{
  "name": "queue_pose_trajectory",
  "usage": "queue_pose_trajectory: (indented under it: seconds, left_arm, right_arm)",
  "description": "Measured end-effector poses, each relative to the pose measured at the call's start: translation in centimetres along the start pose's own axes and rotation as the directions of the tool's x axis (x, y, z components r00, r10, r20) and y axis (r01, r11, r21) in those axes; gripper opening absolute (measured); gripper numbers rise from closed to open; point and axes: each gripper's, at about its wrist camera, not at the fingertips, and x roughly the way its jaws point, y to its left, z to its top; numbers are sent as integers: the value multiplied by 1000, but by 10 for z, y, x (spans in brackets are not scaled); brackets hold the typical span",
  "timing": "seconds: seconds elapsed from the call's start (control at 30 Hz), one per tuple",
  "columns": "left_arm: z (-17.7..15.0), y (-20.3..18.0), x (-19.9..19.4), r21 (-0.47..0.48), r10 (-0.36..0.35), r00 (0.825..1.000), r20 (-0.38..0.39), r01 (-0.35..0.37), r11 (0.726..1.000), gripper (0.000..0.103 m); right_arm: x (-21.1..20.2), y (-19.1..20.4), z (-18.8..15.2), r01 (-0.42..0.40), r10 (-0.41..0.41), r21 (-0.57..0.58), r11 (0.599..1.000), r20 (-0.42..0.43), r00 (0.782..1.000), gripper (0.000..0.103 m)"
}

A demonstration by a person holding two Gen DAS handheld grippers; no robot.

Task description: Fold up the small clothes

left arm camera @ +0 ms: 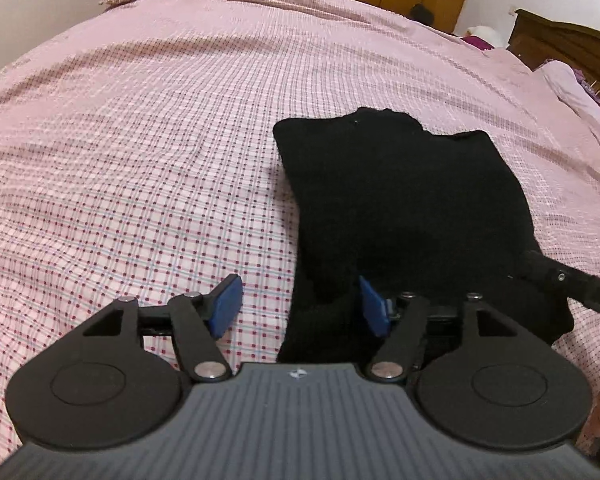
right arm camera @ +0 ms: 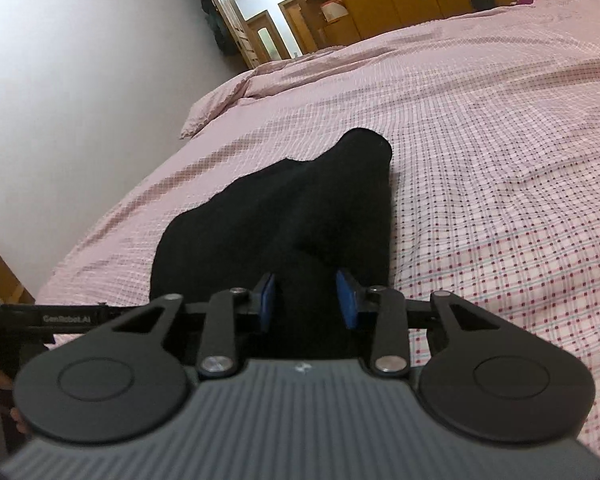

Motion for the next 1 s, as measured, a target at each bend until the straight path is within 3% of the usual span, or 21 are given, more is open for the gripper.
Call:
queue_pose_trajectory:
  seconds: [0.13,0.2,0.3,0.4,0.57,0.77,0.83,0.87,1.0]
  left_arm:
    - [-3,-6,-13,21,2,1000,24,-2,1000,70]
    - [-4,-10,-22,21,-2,1000,22,2,1000,71]
    - [-8,-15,-35,25,17,1000,25,-18,1000,77]
    - [-13,-22,-48,42,38,998,40,-40,998,84]
    - [-29,-34,-60,56,15,999,31,-17,998,94]
    - [-55,-55,-45,138,52,999,-12,-50,989,98]
    - [-61,-58,-36,136,66,997,-32,-61,989,98]
    - [-63,-58,-32,129,65,997,-47,-58,990,98]
    - [-65,-52,-22,80,78,993,-88,-71,994,99]
  right_arm:
    - [-18,6,3,38,-38,-7,999,11,999,39]
    - [-23,12,1,50,-49,-15,999,17,999,52]
    - [-36,19,-5,56,-55,-29,998,33,998,64]
    - [-49,27,-11,59,-57,-46,997,36,998,64]
    - [-62,40,-23,94,-92,-99,991,22,996,66]
    - [-63,35,-40,136,-139,-41,990,-58,989,67]
    - [-61,35,-47,185,-189,-56,981,-65,980,72]
    - [-59,36,-51,210,-215,-78,975,-63,975,83]
    - [-51,36,-60,276,-288,-135,952,-82,954,85]
